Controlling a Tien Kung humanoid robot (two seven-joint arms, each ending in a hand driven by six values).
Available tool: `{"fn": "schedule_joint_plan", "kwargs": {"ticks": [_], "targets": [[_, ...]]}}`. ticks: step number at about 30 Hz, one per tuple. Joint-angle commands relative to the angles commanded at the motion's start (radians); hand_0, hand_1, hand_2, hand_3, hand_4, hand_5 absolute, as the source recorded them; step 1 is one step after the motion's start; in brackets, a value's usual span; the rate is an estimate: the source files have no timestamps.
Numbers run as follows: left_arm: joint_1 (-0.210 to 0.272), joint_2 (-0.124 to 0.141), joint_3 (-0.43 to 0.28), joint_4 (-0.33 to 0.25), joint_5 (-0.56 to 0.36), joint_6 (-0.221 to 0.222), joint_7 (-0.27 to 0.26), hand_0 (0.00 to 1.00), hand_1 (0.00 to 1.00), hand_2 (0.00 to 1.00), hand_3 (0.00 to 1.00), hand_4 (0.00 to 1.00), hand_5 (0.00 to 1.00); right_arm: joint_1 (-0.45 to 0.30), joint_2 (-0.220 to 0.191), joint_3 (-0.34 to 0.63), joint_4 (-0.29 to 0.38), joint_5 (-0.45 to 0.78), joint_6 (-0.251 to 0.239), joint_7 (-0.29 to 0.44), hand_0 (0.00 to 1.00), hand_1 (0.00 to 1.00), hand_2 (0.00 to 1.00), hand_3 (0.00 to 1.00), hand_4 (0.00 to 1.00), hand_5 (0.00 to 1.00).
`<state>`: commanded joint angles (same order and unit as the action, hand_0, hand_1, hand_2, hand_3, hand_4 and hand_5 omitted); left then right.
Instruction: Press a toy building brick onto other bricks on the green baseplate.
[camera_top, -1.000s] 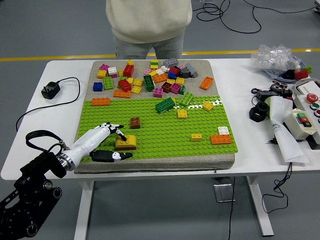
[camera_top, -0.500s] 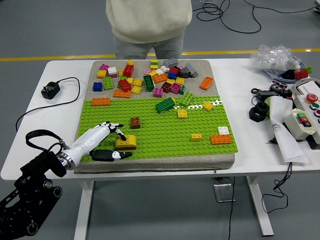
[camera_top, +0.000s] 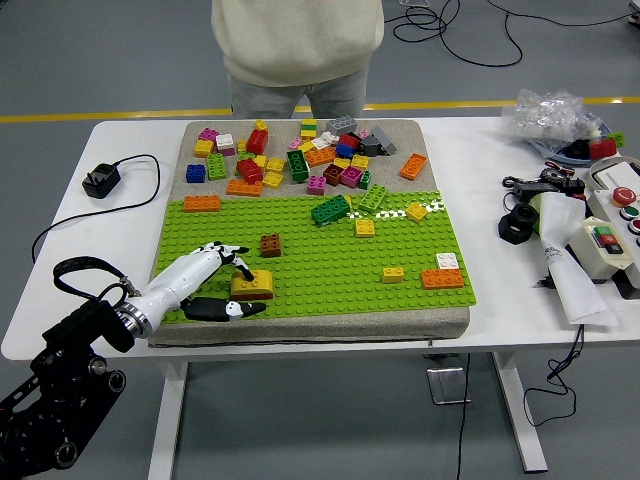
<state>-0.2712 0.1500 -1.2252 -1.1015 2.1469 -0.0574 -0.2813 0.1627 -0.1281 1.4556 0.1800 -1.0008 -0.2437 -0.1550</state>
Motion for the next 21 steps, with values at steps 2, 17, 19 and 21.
{"fn": "schedule_joint_plan", "kwargs": {"ticks": [2,17,19,21], "targets": [[0.0,-0.001,0.003,0.001,0.002,0.002,0.0,0.998,0.939,0.914,0.587,0.968,0.663,0.001,0.0,-0.001,0.0,0.001,-0.001,0.001,0.802,0.732,0.754,0.739,0.998,0.668],[0.004,0.003,0.016,-0.024,0.036,0.034,-0.014,0.998,0.936,0.912,0.583,0.965,0.659,-0.002,0.0,-0.002,0.0,-0.001,0.0,0.0,0.802,0.732,0.754,0.739,0.998,0.667],[0.005,0.004,0.019,-0.027,0.04,0.038,-0.015,0.998,0.931,0.909,0.581,0.962,0.655,-0.002,0.0,-0.003,0.0,-0.001,0.0,0.0,0.803,0.732,0.754,0.739,0.998,0.667],[0.006,0.004,0.02,-0.028,0.045,0.045,-0.019,0.998,0.931,0.909,0.581,0.962,0.655,-0.002,0.0,-0.003,0.0,-0.001,0.0,0.0,0.803,0.732,0.754,0.739,0.998,0.667]]}}
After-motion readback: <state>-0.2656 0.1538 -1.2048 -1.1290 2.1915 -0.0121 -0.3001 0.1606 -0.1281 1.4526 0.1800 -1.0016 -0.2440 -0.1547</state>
